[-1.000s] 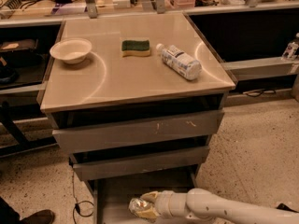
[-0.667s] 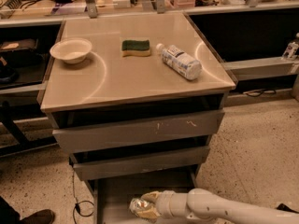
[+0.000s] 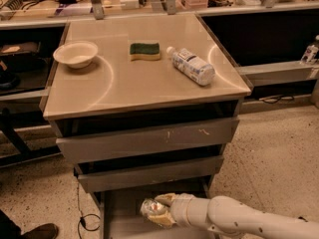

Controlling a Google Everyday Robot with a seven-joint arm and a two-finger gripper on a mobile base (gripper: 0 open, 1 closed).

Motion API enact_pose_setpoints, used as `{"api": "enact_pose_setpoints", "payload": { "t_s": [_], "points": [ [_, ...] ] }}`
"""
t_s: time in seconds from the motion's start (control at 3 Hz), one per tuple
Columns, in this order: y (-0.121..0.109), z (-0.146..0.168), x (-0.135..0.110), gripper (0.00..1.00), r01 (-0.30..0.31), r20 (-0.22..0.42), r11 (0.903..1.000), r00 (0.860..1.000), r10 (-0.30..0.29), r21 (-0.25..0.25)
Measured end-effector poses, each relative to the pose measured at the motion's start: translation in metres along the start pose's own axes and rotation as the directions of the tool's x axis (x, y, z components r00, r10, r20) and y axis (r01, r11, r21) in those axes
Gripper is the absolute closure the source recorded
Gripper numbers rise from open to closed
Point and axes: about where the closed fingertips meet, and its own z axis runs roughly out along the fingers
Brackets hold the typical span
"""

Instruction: Pick 7up can from bottom drawer and place on counter

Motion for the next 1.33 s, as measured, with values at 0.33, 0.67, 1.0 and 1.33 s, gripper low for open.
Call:
{"api": "enact_pose_setpoints", "payload": {
  "t_s": [0.33,0.67,1.0,1.33],
  "points": [
    [-0.007,-0.047,-0.060,1.00,0.087,-0.014,0.9931,0.996,-0.086,0.079],
    [-0.007,-0.047,-0.060,1.00,0.087,-0.014,0.9931,0.996,-0.086,0.079],
    [-0.012,-0.072,-0.089,1.00,0.121,-0.019,0.9851,0.993,-0.120,0.122],
    [-0.016,-0.112,-0.144,1.00,0.202,-0.018,0.9640,0.979,-0.202,0.173]
  ]
}}
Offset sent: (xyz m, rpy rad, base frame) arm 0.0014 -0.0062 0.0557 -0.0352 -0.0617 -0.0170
